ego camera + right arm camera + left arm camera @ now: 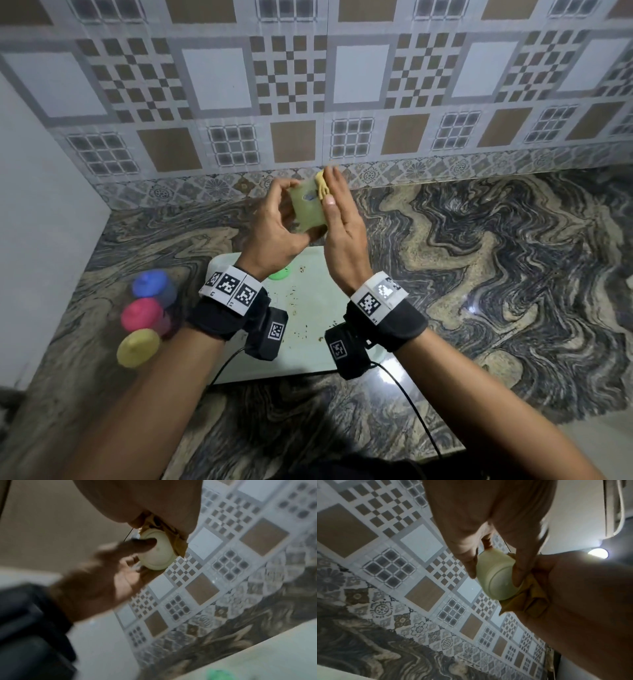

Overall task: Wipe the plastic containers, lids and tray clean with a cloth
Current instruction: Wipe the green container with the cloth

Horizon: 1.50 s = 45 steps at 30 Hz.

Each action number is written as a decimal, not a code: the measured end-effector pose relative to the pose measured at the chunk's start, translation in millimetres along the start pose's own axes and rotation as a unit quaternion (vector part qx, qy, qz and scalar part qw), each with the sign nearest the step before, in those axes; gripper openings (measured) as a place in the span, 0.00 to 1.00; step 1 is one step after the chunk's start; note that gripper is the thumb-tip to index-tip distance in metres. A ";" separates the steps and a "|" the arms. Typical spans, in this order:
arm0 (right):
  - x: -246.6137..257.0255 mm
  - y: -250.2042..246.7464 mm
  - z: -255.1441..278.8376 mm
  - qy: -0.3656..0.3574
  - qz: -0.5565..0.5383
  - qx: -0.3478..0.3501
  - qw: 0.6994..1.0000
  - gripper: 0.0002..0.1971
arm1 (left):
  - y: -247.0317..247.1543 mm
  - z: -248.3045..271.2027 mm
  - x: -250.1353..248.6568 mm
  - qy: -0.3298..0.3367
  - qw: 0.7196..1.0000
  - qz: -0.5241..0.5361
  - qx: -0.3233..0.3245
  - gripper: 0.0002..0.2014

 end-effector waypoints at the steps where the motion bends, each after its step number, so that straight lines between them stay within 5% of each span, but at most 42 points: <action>1: -4.4 0.6 4.7 -0.029 0.053 0.010 0.998 0.23 | 1.5 3.6 4.5 -0.014 1.000 -0.010 0.011 0.34; 5: -27.5 -2.1 19.8 -0.110 0.116 0.052 0.986 0.23 | 5.3 20.6 10.7 0.006 0.999 -0.040 0.022 0.31; 9: -45.8 -12.6 25.6 -0.005 -0.007 0.056 0.998 0.22 | 14.3 41.4 21.4 -0.030 0.997 0.077 0.012 0.34; 15: -59.7 -10.7 45.0 -0.051 0.129 0.077 0.987 0.23 | 13.9 54.8 24.5 0.030 0.988 -0.148 0.030 0.33; 21: -68.1 -16.6 56.2 -0.055 0.138 0.104 0.983 0.28 | 19.6 73.4 30.3 -0.055 0.988 -0.112 0.087 0.32; 27: -70.8 -15.8 51.2 0.067 0.009 0.071 0.995 0.23 | 21.6 72.9 34.7 -0.067 0.994 -0.026 0.088 0.31; 33: -69.9 -19.4 45.8 0.000 0.078 0.034 0.996 0.23 | 6.6 57.3 24.2 -0.015 0.978 -0.177 0.113 0.42; 39: -59.8 -15.2 42.4 -0.021 0.096 0.031 0.995 0.24 | 14.2 58.5 18.4 -0.116 0.990 0.012 0.075 0.49; 45: -52.6 -12.2 37.0 -0.013 0.039 0.045 0.998 0.23 | 13.8 60.0 18.3 -0.137 0.981 0.130 0.036 0.41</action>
Point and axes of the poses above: each hand's wrist, its own z-axis away from the middle knuckle, its own y-axis out of the palm, x = y × z, the point moved 4 cm from there along -z, towards the middle knuckle, and after that the axes turned 15 degrees about y, right-handed, at the moved point
